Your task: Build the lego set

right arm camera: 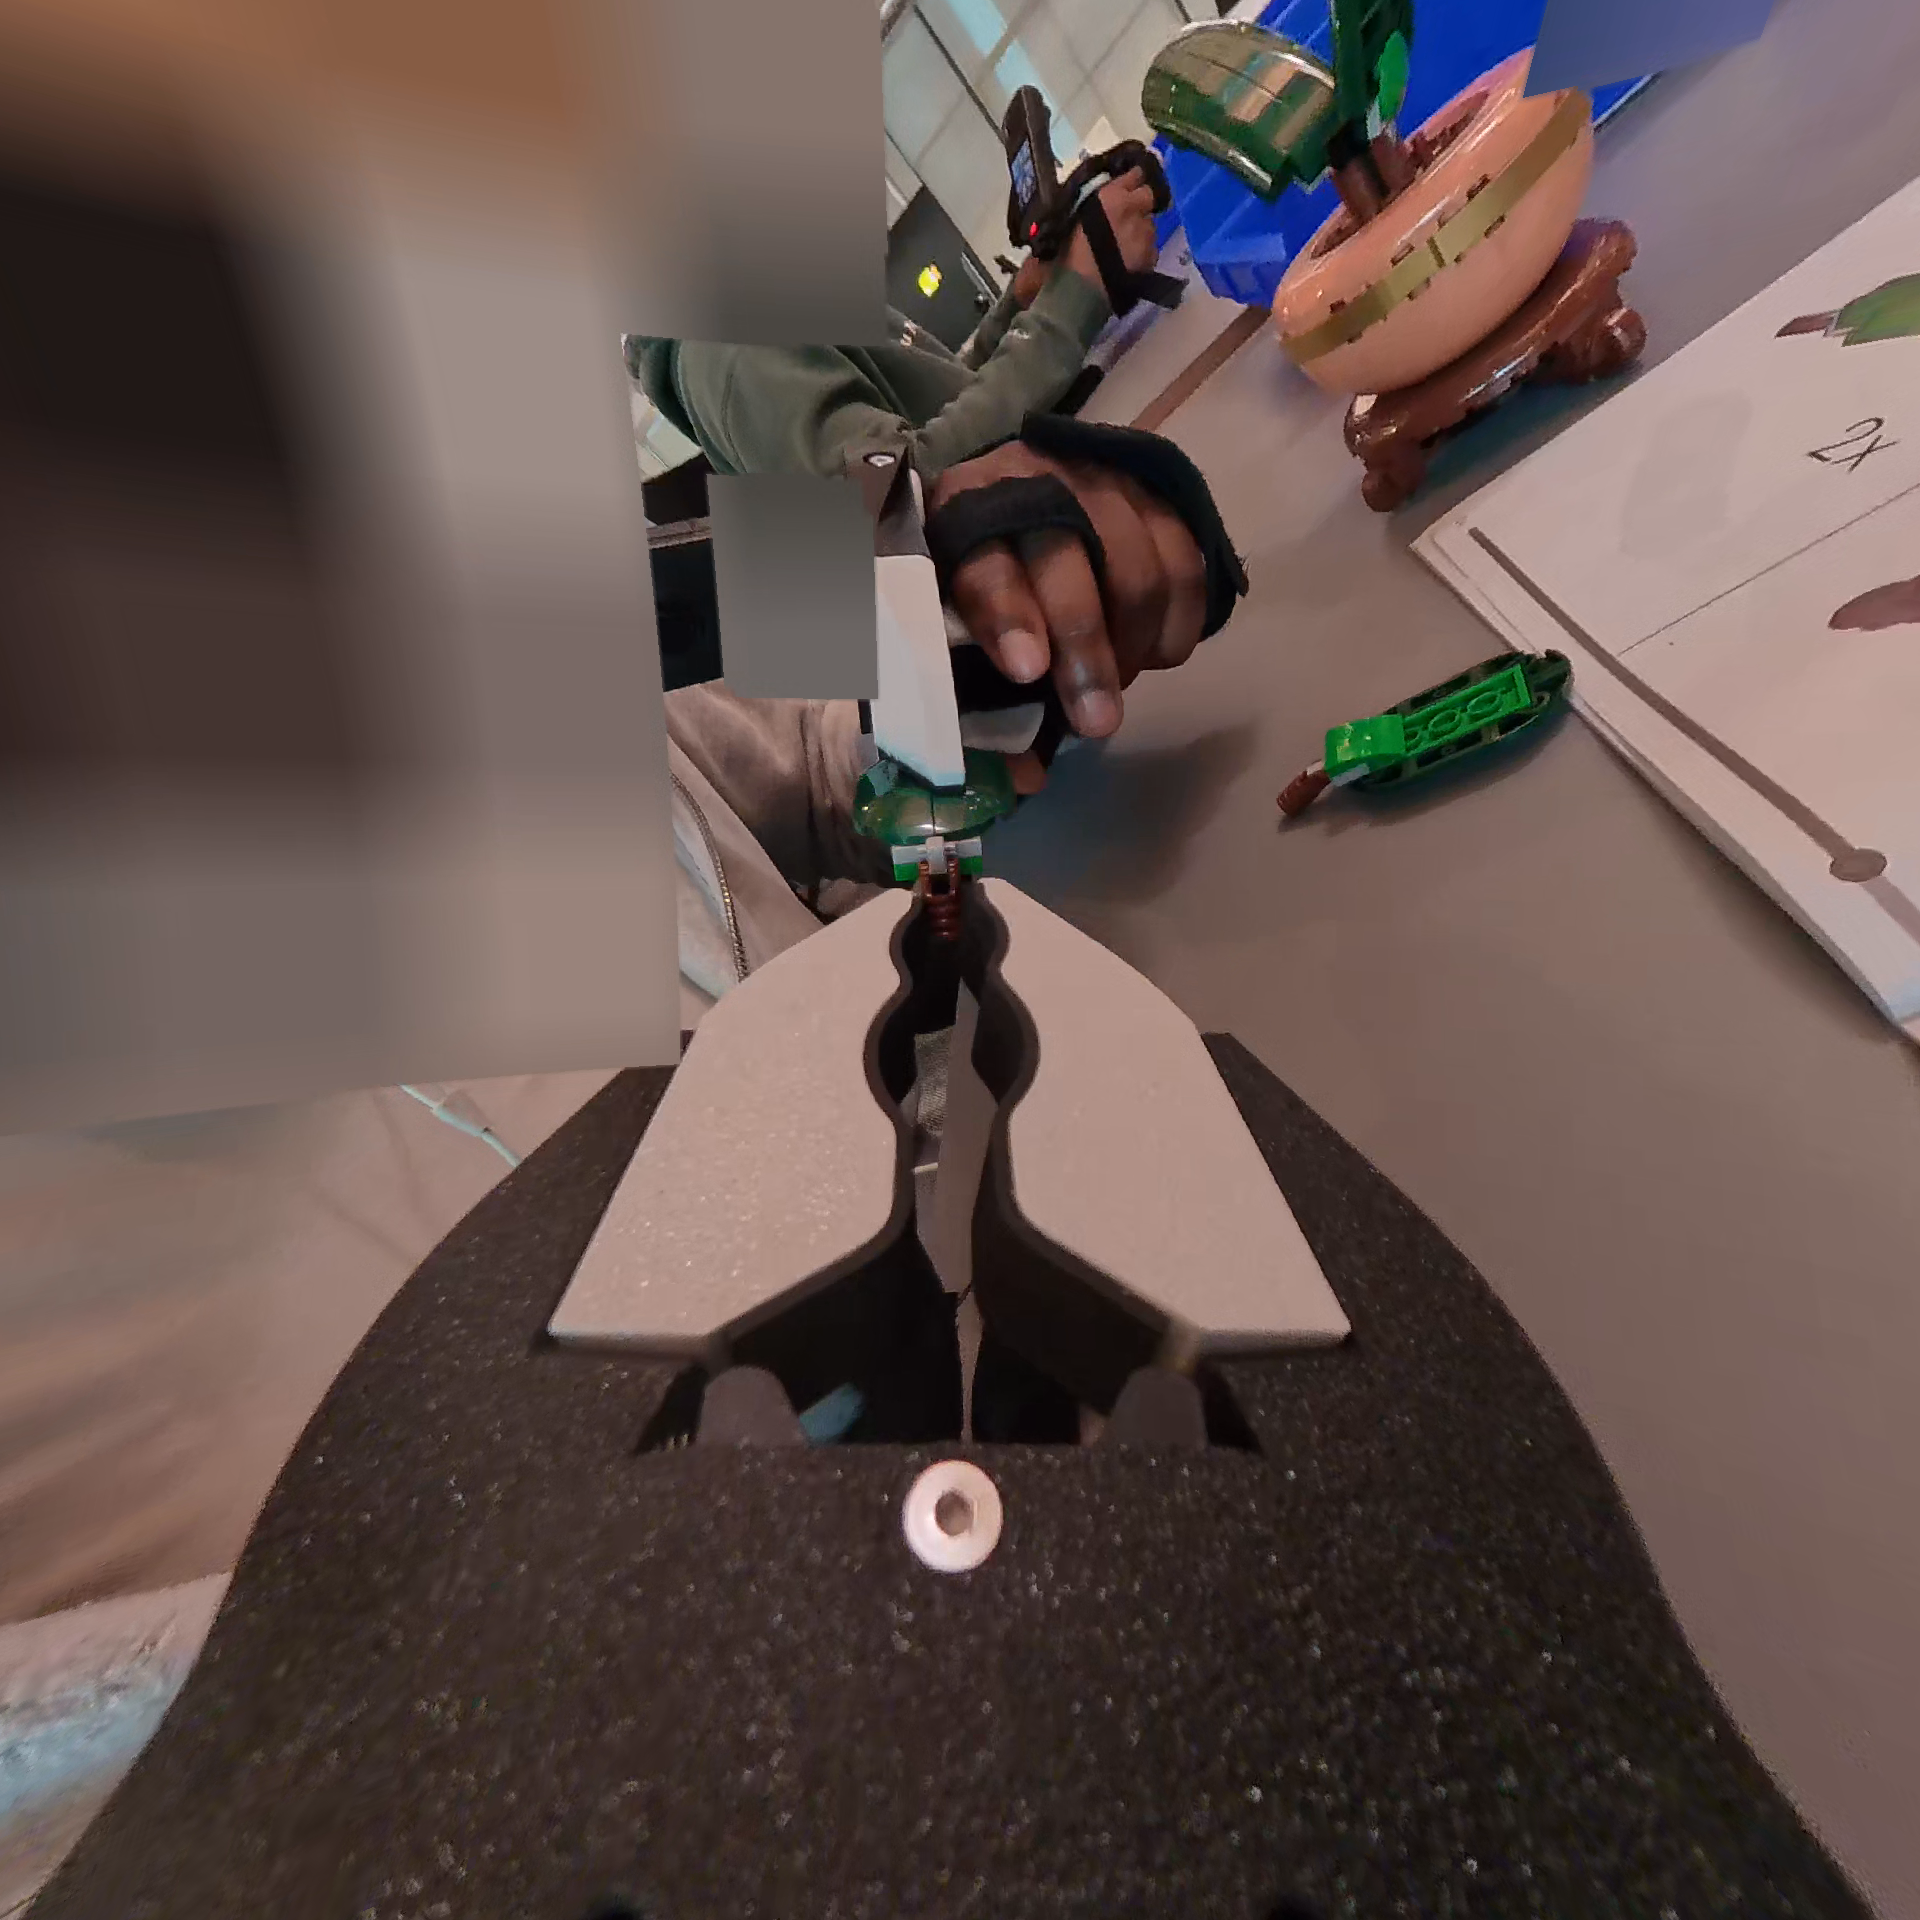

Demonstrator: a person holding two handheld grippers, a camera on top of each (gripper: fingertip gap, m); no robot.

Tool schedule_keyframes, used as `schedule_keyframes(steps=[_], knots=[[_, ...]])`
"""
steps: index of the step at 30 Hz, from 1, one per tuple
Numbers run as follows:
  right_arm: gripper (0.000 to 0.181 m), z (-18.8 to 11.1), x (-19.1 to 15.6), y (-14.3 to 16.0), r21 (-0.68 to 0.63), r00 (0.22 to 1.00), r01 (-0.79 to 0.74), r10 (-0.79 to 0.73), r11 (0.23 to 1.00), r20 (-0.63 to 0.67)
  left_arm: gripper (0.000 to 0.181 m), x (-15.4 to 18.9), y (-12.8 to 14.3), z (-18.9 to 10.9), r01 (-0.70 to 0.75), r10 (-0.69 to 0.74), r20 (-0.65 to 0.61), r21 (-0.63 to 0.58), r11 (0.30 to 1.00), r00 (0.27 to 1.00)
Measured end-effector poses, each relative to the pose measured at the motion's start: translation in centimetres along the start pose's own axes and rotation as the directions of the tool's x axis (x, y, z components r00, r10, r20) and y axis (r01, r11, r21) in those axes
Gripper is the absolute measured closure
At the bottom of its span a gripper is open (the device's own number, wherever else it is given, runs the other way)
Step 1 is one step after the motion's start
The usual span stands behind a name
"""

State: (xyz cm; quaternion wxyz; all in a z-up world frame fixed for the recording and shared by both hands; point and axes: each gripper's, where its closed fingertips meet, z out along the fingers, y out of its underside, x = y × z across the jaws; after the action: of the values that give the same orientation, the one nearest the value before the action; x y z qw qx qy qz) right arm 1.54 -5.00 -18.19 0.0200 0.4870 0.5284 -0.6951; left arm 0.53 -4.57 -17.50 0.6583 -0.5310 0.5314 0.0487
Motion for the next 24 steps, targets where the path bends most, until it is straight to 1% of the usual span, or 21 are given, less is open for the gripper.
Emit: schedule_keyframes(steps=[3, 5, 7, 10, 14, 18, 24], knots=[[0.177, 0.0, -0.1, 0.1, -0.005, 1.000, -0.015, 0.015, 1.000, 0.014, 0.173, -0.1, 0.0, -0.1, 0.000, 0.000, -0.005, 0.002, 1.000, 1.000], [0.176, -0.1, -0.1, 0.5, -0.051, 1.000, -0.022, 0.022, 0.998, 0.013, 0.173, 0.0, 0.1, -0.2, 0.003, -0.003, -0.015, -0.005, 1.000, 1.000], [0.176, -0.4, 0.1, 1.2, -0.142, 1.000, -0.015, 0.014, 0.990, -0.007, 0.173, 0.3, 0.3, -0.3, -0.005, 0.004, -0.046, -0.016, 1.000, 0.999], [0.176, -0.7, 0.6, 1.6, -0.281, 0.997, 0.053, -0.068, 0.958, -0.046, 0.173, 1.4, -0.1, -0.1, -0.008, 0.006, -0.113, -0.015, 1.000, 0.994], [0.176, -0.5, 0.6, 2.5, -0.442, 0.990, 0.113, -0.141, 0.890, -0.030, 0.173, 2.5, -0.1, 0.4, -0.037, 0.029, -0.159, -0.046, 0.998, 0.987], [0.176, -0.4, 1.3, 3.0, -0.515, 0.987, 0.121, -0.158, 0.849, -0.027, 0.173, 3.0, -0.1, 0.7, -0.059, 0.047, -0.183, -0.061, 0.996, 0.982], [0.176, -0.6, 1.8, 3.4, -0.553, 0.986, 0.125, -0.164, 0.824, -0.022, 0.173, 3.6, -0.4, 1.1, -0.075, 0.065, -0.196, -0.047, 0.996, 0.978]])
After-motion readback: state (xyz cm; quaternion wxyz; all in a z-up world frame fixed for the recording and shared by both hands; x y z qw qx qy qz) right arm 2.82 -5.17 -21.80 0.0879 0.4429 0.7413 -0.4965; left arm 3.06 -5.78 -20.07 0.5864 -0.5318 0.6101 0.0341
